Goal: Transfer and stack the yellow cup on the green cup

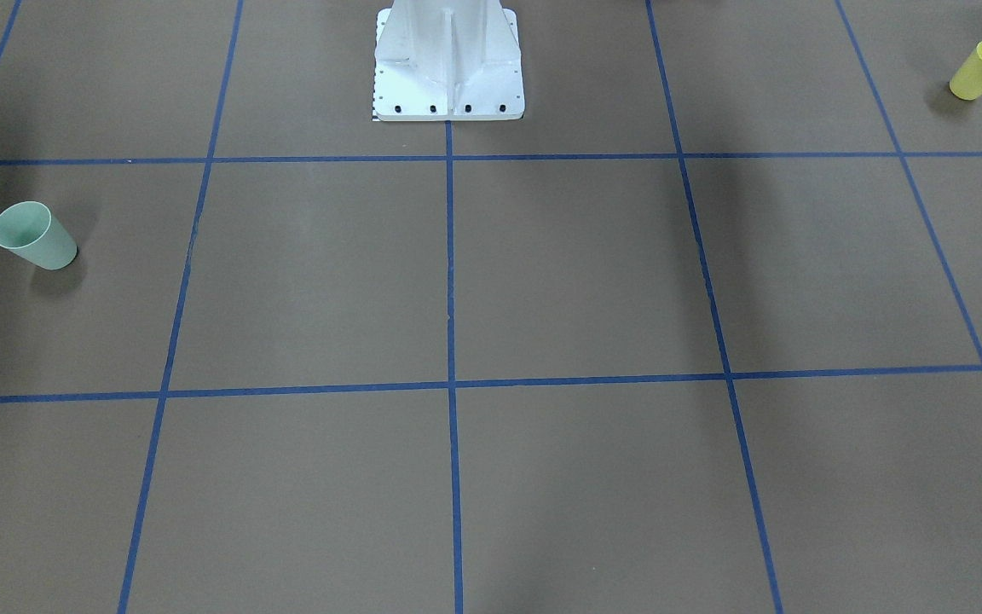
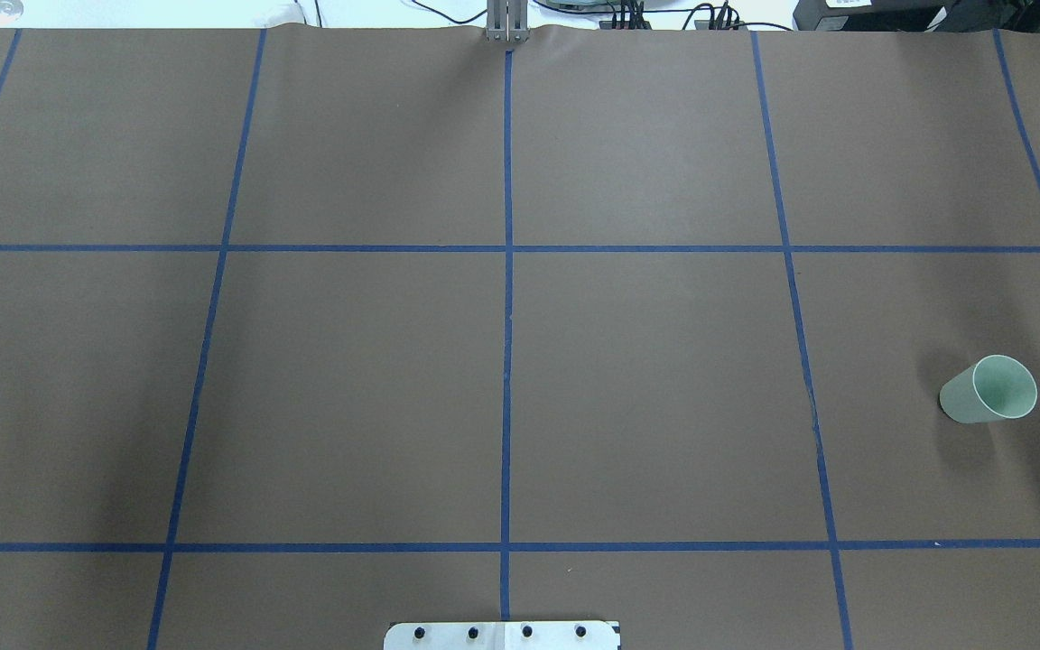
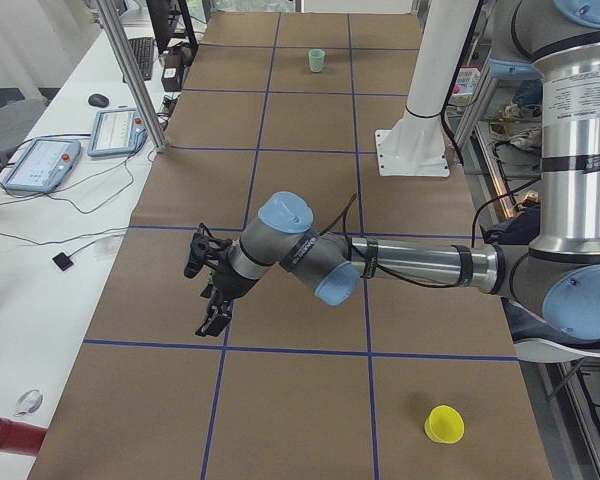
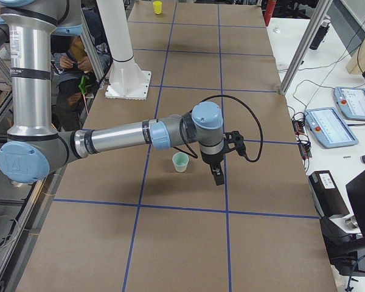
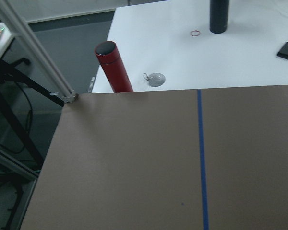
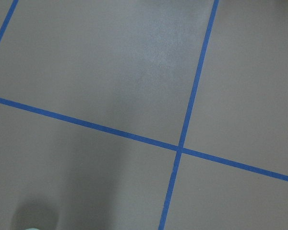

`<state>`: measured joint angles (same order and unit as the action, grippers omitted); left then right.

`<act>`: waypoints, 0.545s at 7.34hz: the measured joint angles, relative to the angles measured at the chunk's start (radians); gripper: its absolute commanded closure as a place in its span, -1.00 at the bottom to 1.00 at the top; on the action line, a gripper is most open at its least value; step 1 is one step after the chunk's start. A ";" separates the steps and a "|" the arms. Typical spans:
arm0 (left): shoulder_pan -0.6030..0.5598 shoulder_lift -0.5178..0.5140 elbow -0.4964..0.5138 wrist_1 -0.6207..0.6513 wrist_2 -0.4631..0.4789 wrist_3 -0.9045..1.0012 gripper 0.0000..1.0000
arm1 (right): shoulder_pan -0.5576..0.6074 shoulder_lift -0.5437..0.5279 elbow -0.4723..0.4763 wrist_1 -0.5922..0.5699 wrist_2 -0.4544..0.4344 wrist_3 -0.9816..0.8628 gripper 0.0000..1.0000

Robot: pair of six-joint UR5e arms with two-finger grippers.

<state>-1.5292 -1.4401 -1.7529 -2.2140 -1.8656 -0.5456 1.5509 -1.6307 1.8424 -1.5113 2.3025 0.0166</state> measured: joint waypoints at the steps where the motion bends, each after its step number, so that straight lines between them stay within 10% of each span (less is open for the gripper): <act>1: 0.027 0.061 -0.046 -0.002 0.101 -0.094 -1.00 | 0.000 -0.002 0.000 0.001 0.003 0.026 -0.99; 4: 0.100 0.236 -0.117 0.007 0.396 -0.345 -1.00 | 0.000 -0.019 0.005 0.003 0.005 0.056 -0.98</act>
<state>-1.4289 -1.2038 -1.8700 -2.2067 -1.4692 -0.8908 1.5505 -1.6494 1.8478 -1.5086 2.3071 0.0721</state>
